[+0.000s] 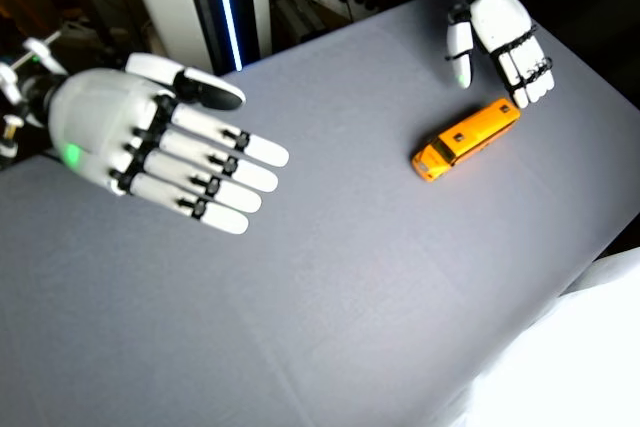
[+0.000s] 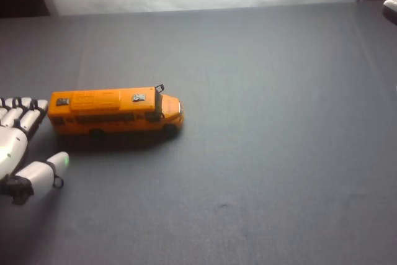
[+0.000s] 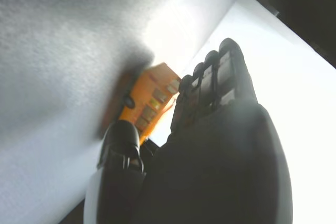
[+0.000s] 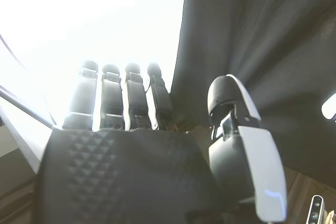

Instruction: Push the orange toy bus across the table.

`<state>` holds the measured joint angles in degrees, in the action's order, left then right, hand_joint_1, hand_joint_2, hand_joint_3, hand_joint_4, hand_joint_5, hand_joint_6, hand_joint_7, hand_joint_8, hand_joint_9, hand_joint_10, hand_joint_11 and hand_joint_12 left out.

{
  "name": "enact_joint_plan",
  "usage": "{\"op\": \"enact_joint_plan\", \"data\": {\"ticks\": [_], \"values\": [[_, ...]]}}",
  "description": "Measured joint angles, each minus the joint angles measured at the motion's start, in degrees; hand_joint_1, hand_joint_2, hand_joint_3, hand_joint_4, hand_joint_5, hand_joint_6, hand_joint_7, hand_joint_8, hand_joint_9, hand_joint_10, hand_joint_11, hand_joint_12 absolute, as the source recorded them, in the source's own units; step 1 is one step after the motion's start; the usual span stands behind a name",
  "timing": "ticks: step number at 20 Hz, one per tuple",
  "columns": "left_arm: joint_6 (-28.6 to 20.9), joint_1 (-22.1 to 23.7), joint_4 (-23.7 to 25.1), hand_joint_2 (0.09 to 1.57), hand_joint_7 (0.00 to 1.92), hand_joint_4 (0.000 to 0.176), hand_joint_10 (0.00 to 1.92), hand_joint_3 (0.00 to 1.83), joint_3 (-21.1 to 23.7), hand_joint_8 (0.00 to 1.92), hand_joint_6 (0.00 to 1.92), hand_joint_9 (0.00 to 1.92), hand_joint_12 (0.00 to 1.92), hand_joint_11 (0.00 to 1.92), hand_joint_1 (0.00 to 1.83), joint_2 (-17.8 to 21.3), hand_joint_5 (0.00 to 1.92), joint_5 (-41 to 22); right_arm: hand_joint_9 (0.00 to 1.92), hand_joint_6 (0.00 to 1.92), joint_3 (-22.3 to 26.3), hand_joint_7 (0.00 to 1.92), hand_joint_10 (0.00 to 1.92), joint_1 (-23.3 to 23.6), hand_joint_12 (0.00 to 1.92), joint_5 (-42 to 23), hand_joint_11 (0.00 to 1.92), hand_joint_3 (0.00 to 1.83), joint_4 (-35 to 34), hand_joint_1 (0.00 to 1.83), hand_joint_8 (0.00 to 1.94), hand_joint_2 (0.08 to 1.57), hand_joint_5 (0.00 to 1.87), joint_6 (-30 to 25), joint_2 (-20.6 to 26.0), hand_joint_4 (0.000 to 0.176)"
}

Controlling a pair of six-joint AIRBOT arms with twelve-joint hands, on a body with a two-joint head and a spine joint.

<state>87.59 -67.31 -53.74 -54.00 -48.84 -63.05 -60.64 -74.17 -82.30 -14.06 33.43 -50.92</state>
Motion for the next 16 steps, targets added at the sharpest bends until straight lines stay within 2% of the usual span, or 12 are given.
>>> {"op": "enact_joint_plan", "data": {"ticks": [6,8,11,13,16], "values": [[1.95,1.57,-0.63,1.41,0.00,0.000,0.00,0.00,-1.46,0.00,0.00,0.00,0.00,0.00,0.00,-1.77,0.00,2.40,0.00,0.00,0.00,0.08,0.00,0.00,0.00,-0.04,0.00,0.00,0.09,0.15,0.00,1.36,0.13,-0.09,0.00,0.000],[2.21,3.21,0.70,1.40,0.00,0.000,0.00,0.00,-2.16,0.00,0.00,0.00,0.00,0.00,0.00,-2.60,0.00,4.57,0.00,0.00,0.00,0.08,0.00,0.00,0.00,0.02,0.00,0.00,0.11,0.16,0.00,1.36,0.13,-0.09,-0.02,0.000],[5.53,6.36,2.89,1.40,0.00,0.000,0.00,0.00,-2.47,0.00,0.00,0.00,0.00,0.00,0.00,-3.89,0.00,5.60,0.00,0.00,0.00,0.09,0.00,0.00,0.00,0.00,0.00,0.00,0.13,0.17,0.00,1.36,0.13,-0.09,-0.02,0.000],[5.60,6.54,4.35,1.40,0.00,0.000,0.00,0.00,-2.47,0.00,0.00,0.00,0.00,0.00,0.00,-3.93,0.00,5.79,0.00,0.00,0.00,0.08,0.00,0.00,0.00,-0.02,0.00,0.00,0.11,0.16,0.00,1.36,0.13,-0.11,-0.04,0.000],[5.60,6.54,2.45,1.41,0.00,0.000,0.00,0.00,-1.22,0.00,0.00,0.00,0.00,0.00,0.00,-3.61,0.00,4.90,0.00,0.00,0.00,0.09,0.00,-0.42,0.00,0.33,0.00,0.00,-0.22,0.18,0.00,1.36,0.13,-0.15,-0.07,0.000]]}}
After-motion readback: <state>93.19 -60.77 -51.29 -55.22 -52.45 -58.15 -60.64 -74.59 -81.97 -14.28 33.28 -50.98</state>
